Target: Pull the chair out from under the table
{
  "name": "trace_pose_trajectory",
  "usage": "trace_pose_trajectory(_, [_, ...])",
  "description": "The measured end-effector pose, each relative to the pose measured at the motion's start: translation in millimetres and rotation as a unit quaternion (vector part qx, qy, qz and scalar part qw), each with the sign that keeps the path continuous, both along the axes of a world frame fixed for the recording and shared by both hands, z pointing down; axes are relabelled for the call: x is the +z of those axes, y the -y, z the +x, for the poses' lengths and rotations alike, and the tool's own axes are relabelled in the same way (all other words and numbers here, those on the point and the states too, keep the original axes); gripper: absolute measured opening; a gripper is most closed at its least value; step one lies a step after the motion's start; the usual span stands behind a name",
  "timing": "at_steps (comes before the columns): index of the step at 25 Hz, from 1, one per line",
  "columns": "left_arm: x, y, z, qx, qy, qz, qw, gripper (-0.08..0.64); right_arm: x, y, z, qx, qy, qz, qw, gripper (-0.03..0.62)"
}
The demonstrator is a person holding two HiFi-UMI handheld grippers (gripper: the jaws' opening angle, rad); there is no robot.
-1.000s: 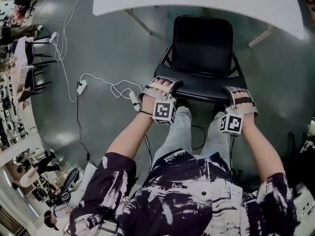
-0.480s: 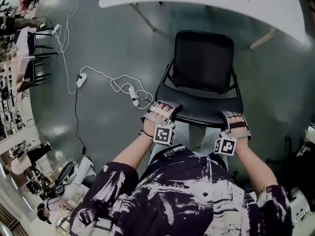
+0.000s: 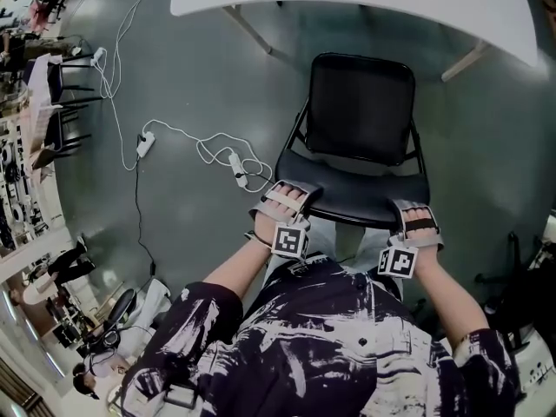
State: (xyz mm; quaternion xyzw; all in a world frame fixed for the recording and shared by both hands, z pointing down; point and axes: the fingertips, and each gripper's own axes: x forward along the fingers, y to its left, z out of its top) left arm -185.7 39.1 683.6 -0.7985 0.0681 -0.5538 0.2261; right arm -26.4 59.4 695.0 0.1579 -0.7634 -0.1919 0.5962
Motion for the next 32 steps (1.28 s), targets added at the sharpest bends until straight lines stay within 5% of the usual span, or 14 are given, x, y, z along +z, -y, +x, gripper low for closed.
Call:
trace_pose_trajectory(7, [11.2, -9.9, -2.8, -0.007, -0.005, -0.027, 0.9996, 0.063, 9.1, -6.6, -1.6, -0.013, -0.002, -0.005, 1.000, 0.090])
trace_pose_trajectory(10, [2.3, -17.4, -4.6, 0.003, -0.008, -0.099, 0.9950, 0.133, -3.2, -8.7, -0.7, -0.021, 0.003, -0.028, 0.999, 0.108])
trace_pose_trajectory(13, [-5.2, -27.4, -16.4, 0.042, 0.017, -0.188, 0.9811, 0.211, -8.2, -23.9, 1.3, -0.051, 0.016, -0.117, 0.992, 0.158])
trace_pose_trajectory(15, [-17.7, -33.9, -29.0, 0.072, 0.040, -0.242, 0.9668, 0.224, -19.5, -37.0, 9.8, -0.072, 0.011, -0.201, 0.977, 0.183])
trace_pose_trajectory(17, [-41.9, -33.2, -45.1, 0.079, 0.054, -0.302, 0.9485, 0.210, -44.2, -44.8, 22.5, -0.082, -0.001, -0.302, 0.950, 0.181])
trace_pose_trajectory(19, [-76.0, -17.8, -57.3, 0.062, 0.049, -0.349, 0.9339, 0.123, -82.1, -38.1, 32.3, -0.083, 0.000, -0.384, 0.919, 0.089])
trace_pose_trajectory(21, [-115.3, 15.2, -53.9, 0.024, -0.003, -0.362, 0.9320, 0.101, -125.4, -0.7, 27.1, -0.070, 0.045, -0.389, 0.918, 0.063])
trace_pose_trajectory(23, [-161.1, 63.3, -34.2, -0.025, -0.112, -0.335, 0.9351, 0.078, -174.4, 65.1, 6.2, -0.031, 0.149, -0.321, 0.935, 0.049])
trace_pose_trajectory(25, [-214.6, 113.7, -9.4, -0.070, -0.244, -0.285, 0.9243, 0.075, -235.6, 137.2, -15.8, 0.027, 0.285, -0.228, 0.931, 0.042])
trace_pose_trajectory(28, [-290.5, 175.2, 19.5, -0.113, -0.411, -0.215, 0.8788, 0.063, -339.2, 228.6, -32.0, 0.104, 0.465, -0.089, 0.874, 0.033])
trace_pose_trajectory(30, [-327.1, 210.2, 33.8, -0.136, -0.489, -0.178, 0.8433, 0.060, -386.5, 268.0, -31.5, 0.131, 0.527, -0.008, 0.840, 0.029])
trace_pose_trajectory(32, [-350.0, 240.5, 43.9, -0.156, -0.530, -0.139, 0.8219, 0.057, -409.0, 291.1, -28.6, 0.156, 0.550, 0.050, 0.819, 0.021])
